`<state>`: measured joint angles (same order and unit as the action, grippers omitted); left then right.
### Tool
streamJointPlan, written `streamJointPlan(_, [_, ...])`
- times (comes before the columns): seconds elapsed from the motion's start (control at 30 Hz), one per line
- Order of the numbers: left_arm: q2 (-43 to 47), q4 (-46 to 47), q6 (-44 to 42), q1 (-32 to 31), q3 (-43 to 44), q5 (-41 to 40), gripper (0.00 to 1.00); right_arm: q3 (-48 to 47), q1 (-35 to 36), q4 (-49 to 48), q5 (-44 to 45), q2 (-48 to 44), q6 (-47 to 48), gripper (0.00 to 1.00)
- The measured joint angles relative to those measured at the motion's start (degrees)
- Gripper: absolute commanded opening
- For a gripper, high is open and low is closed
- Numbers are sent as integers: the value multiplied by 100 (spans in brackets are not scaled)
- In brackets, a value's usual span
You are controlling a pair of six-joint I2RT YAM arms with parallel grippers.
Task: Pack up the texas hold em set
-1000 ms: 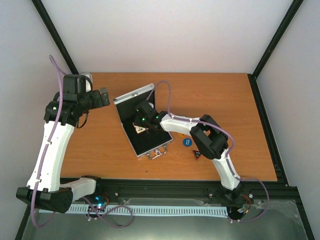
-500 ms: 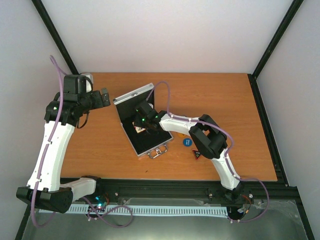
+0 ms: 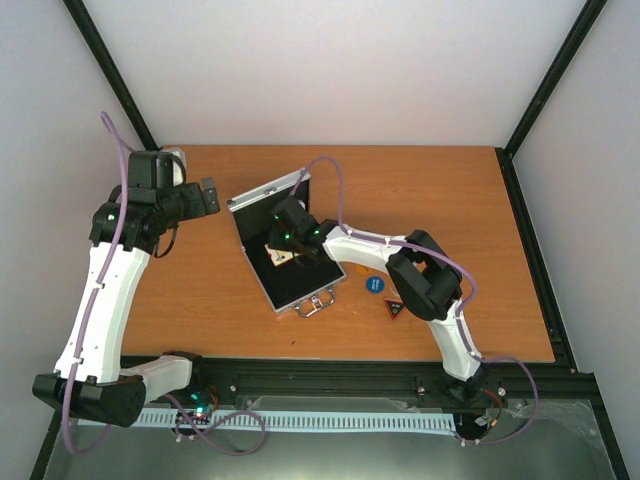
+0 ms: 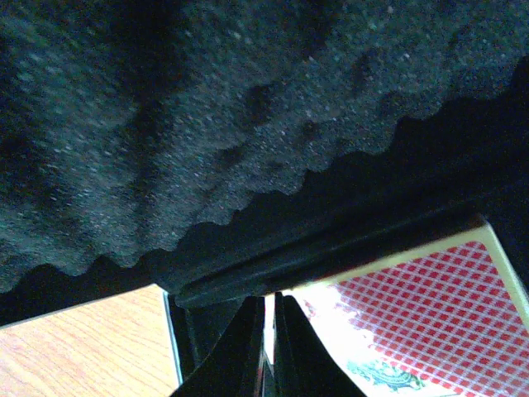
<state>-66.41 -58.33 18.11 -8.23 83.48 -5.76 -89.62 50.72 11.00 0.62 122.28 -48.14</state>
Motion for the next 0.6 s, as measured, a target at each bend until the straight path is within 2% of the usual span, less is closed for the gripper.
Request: streamJointPlan(0.6, [-7, 2, -42, 0, -140, -85, 100, -195, 13, -487, -101, 586, -229, 3])
